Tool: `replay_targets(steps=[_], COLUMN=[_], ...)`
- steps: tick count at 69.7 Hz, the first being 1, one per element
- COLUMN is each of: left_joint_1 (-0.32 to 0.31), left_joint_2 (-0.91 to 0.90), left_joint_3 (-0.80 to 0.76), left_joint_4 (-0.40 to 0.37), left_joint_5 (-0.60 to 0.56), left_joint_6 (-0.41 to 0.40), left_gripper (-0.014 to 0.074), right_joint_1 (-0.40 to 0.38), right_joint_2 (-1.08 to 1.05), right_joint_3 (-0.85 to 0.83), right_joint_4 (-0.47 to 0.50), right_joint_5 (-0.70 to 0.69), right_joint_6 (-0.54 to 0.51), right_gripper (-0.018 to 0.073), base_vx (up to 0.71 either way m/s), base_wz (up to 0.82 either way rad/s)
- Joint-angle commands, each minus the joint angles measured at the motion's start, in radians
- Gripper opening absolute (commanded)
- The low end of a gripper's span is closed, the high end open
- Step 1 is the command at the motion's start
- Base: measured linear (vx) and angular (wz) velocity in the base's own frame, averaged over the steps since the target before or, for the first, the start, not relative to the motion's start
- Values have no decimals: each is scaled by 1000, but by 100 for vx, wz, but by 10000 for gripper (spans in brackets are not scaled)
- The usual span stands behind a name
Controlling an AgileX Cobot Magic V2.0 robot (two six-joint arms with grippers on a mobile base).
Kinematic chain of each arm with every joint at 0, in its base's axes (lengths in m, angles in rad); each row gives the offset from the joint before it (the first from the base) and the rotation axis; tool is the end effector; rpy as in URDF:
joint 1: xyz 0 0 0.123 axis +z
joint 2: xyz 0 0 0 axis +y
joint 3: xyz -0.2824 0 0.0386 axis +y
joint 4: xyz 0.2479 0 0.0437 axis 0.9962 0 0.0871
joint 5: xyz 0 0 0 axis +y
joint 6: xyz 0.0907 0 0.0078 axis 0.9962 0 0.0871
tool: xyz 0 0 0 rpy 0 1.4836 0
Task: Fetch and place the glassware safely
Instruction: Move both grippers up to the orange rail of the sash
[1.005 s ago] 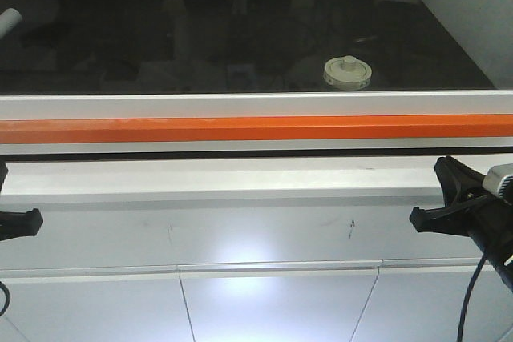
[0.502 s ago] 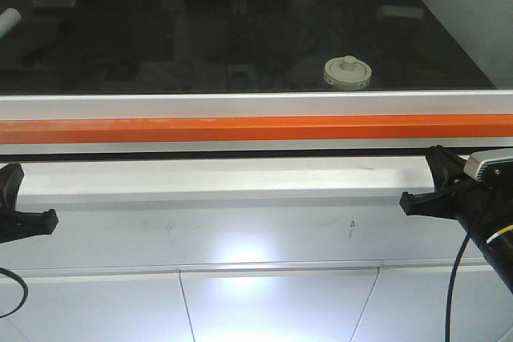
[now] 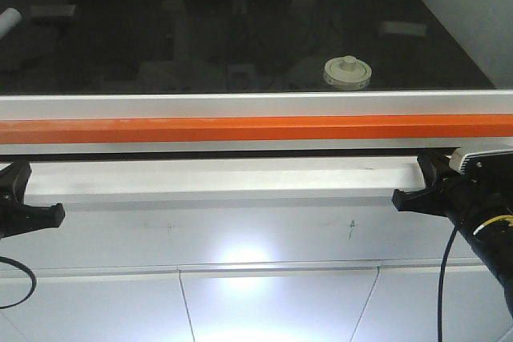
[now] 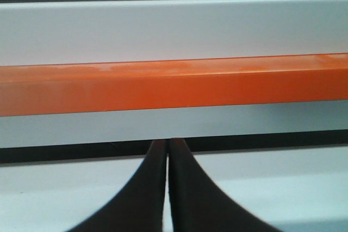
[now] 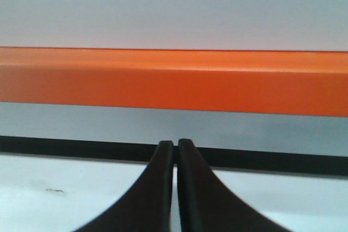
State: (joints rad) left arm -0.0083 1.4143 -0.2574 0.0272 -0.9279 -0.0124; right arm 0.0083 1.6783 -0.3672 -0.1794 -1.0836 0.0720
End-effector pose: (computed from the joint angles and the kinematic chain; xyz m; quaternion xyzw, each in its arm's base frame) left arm 0.2239 -0.0038 0.1856 0.0117 0.7554 -0.0097 0.6551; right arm 0.2634 0.0165 0.1580 -0.0596 0.7542 0.0584 0.6513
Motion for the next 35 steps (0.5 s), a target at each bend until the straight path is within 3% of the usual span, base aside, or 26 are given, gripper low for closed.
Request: replay_targets(steps=[1,35], left_joint_1=[-7,-7], left_joint_2=[-2,48], left_joint_3=[-24,-24], left_joint_4=[-3,-3], left_joint_5=[-79,-117], left_joint_6=[-7,-6], left_gripper=[-7,-7], right_joint_1=[-3,-4], right_joint_2=[-13,8], right_joint_3=[-25,-98], right_joint_4=[25,36], right_joint_5=[-79,-66], right_joint_6=[-12,-30], right_gripper=[-1,-1], base_vx=[0,0], base_wz=[0,0])
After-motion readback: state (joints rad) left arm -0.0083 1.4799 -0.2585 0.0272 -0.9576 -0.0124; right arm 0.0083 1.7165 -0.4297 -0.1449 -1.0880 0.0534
